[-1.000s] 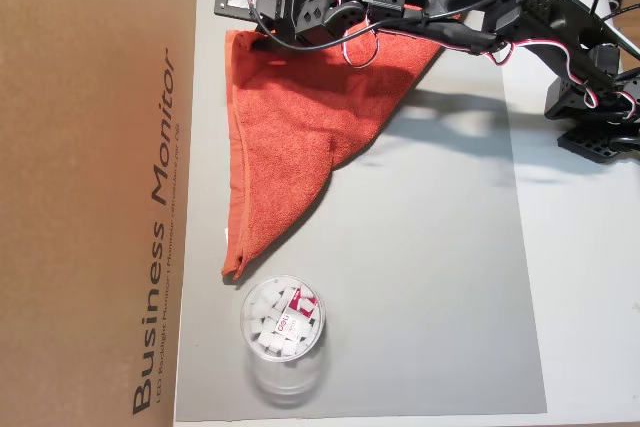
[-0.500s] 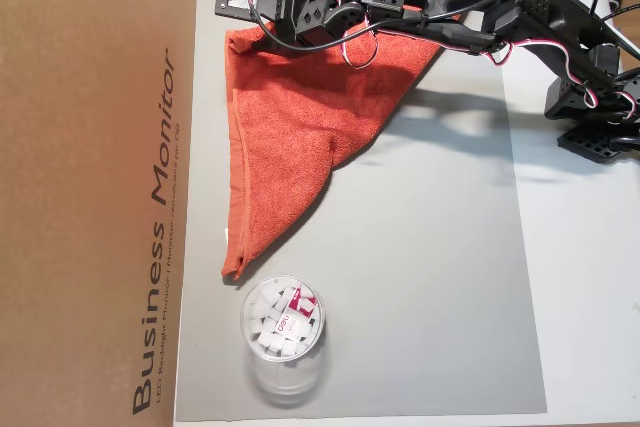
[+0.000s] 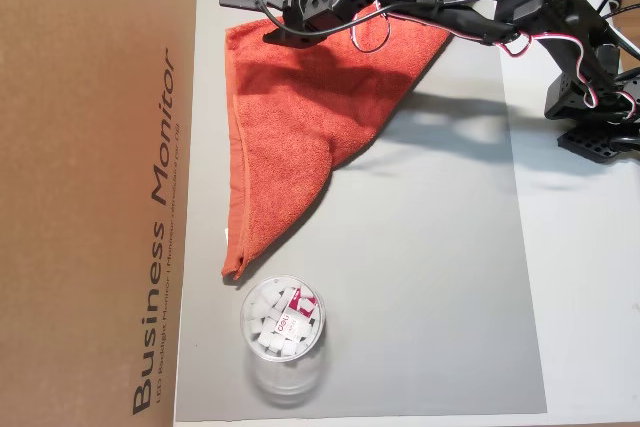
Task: Fold the blanket.
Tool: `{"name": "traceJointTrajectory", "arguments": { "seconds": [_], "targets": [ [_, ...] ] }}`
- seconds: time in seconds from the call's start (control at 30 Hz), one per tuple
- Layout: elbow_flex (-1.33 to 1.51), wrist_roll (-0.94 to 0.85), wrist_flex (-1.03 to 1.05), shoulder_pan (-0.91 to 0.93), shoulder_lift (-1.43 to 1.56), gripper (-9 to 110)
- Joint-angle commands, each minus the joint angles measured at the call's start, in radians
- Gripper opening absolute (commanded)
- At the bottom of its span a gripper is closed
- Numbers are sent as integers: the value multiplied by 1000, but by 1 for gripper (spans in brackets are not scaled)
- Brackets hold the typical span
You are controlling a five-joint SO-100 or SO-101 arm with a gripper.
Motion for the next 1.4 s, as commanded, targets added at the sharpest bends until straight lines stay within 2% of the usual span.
{"name": "traceJointTrajectory", "arguments": {
  "seconds": [0.0,0.53,1.0,1.37],
  "targets": [
    [6,-8,61,-14,124,19],
    [60,12,94,11,242,19],
    [287,413,311,100,566,19],
    [598,673,318,190,893,19]
  ]
}}
